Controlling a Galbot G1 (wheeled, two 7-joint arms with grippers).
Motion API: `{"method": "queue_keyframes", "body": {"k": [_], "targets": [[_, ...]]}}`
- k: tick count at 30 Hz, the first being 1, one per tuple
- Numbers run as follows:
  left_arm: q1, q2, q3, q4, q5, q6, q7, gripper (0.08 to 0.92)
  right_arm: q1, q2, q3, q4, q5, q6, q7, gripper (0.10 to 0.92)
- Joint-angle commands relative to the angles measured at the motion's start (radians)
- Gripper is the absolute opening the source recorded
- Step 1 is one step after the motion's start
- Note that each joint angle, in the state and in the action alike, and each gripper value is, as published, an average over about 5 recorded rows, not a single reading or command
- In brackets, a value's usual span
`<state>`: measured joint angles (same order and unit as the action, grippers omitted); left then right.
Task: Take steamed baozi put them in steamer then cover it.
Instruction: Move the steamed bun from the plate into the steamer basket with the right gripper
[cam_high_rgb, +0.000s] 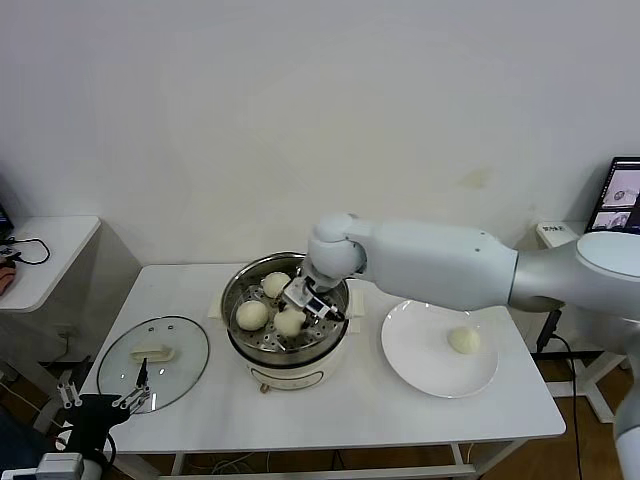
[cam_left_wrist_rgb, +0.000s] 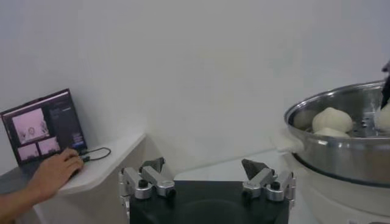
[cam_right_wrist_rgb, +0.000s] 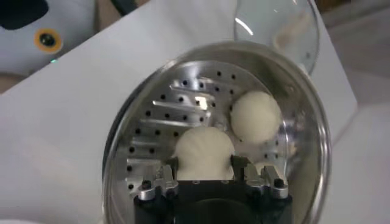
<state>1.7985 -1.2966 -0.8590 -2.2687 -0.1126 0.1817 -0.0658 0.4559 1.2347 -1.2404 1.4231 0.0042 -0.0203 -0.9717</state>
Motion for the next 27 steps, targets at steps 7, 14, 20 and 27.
{"method": "queue_keyframes", "body": {"k": [7, 14, 20, 27], "targets": [[-0.003, -0.003, 0.006, 0.008, 0.001, -0.001, 0.000, 0.823, 0.012, 0.010, -0.038, 0.014, -0.031, 0.102, -0.023, 0.577], [-0.004, -0.004, 0.010, 0.006, 0.002, -0.001, 0.000, 0.823, 0.018, -0.003, -0.033, 0.023, -0.020, 0.104, -0.033, 0.610], [-0.004, -0.003, 0.009, 0.004, 0.001, -0.001, 0.000, 0.823, 0.028, -0.018, -0.020, 0.032, 0.000, 0.103, -0.029, 0.754], [-0.004, 0.002, 0.005, 0.003, 0.000, -0.001, 0.000, 0.823, 0.044, -0.058, 0.026, 0.038, 0.012, 0.084, -0.027, 0.822]]}}
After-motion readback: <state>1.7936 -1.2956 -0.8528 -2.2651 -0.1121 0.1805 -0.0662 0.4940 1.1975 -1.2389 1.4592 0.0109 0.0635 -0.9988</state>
